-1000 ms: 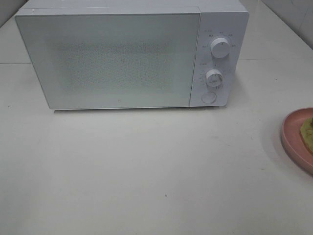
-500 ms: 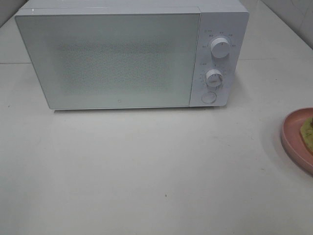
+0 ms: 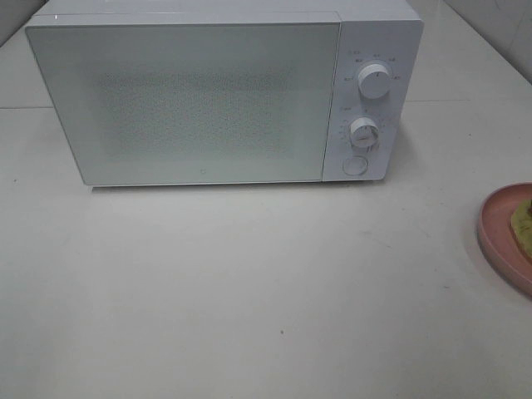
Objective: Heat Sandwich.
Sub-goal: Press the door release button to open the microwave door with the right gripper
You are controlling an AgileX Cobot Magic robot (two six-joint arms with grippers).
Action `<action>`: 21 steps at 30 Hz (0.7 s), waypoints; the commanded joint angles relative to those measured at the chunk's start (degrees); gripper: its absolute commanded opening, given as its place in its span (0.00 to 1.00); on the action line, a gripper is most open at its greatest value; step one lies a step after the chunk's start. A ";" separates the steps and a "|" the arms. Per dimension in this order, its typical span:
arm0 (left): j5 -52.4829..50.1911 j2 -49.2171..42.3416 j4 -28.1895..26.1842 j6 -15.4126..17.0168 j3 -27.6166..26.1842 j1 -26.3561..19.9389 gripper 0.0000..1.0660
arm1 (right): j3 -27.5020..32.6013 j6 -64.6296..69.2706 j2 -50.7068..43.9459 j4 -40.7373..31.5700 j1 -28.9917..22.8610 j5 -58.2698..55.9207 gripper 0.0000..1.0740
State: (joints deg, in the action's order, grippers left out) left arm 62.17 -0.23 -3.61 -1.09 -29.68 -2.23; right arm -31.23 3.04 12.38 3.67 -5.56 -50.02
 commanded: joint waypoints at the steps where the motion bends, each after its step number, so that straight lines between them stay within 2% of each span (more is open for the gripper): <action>1: -0.74 -1.32 0.17 0.17 0.06 -0.06 0.90 | -0.52 0.29 2.98 0.40 0.06 4.47 0.70; 21: -0.74 -1.32 0.17 0.17 0.06 -0.06 0.90 | -0.52 0.29 25.21 0.40 0.06 24.64 0.70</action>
State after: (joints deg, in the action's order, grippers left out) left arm 62.17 -0.23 -3.61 -1.09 -29.68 -2.23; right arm -31.23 3.04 36.04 3.67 -5.56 -27.79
